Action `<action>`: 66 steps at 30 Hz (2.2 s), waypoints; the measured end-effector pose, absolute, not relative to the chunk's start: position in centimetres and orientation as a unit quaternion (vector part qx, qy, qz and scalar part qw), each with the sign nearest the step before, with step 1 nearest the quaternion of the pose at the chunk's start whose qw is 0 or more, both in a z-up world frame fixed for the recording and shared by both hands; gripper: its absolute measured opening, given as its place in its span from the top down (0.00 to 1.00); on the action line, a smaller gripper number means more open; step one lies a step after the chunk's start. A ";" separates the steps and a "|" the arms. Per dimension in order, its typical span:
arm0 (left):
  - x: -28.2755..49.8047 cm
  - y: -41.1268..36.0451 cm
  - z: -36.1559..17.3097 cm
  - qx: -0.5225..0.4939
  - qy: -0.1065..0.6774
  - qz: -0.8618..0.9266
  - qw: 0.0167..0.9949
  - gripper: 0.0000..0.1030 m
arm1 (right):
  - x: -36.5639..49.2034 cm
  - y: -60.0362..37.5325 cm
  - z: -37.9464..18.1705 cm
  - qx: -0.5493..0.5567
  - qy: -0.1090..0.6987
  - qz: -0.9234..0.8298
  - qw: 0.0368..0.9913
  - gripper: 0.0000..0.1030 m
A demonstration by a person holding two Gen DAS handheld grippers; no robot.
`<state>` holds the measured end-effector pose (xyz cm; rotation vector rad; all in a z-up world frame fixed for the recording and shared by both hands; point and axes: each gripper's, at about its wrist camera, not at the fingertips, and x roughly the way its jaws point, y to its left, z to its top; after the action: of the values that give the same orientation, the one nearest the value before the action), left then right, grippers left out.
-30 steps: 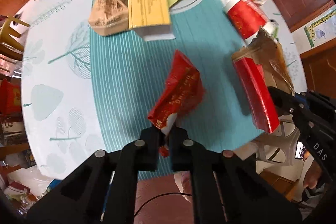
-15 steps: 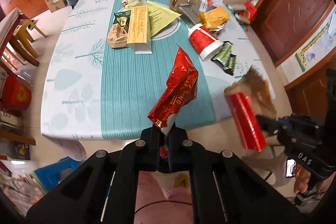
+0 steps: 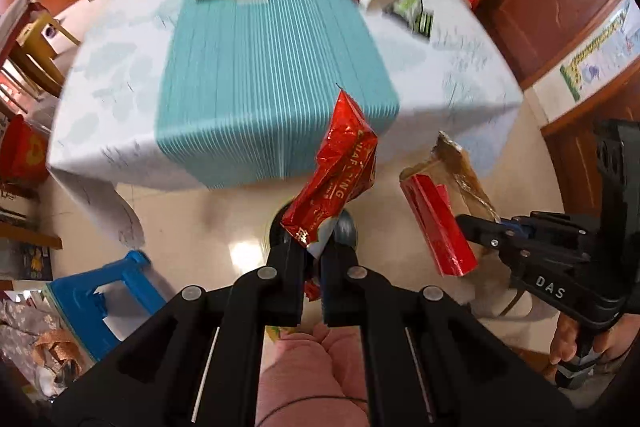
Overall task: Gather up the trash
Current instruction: 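Carry both red items over the black bin and open both grippers, then raise both open grippers back toward the table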
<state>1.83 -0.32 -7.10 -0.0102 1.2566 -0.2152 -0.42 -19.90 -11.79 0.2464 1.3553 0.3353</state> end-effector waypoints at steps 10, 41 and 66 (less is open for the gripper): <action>0.8 -1.3 -23.5 0.032 0.641 -0.116 0.758 0.97 | -3.6 -19.2 -28.7 0.152 0.690 0.054 0.706 0.96; 2.6 0.3 -33.0 0.025 0.643 -0.057 0.764 0.33 | -1.7 -16.6 -36.9 0.107 0.663 0.000 0.741 0.61; 0.1 3.1 1.0 0.043 0.519 -0.124 0.845 0.33 | -6.1 -13.9 0.2 0.083 0.584 0.022 0.807 0.62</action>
<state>0.08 3.12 1.00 0.0902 1.0960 -0.2610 -6.14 -13.93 0.17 0.1770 1.2490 0.0465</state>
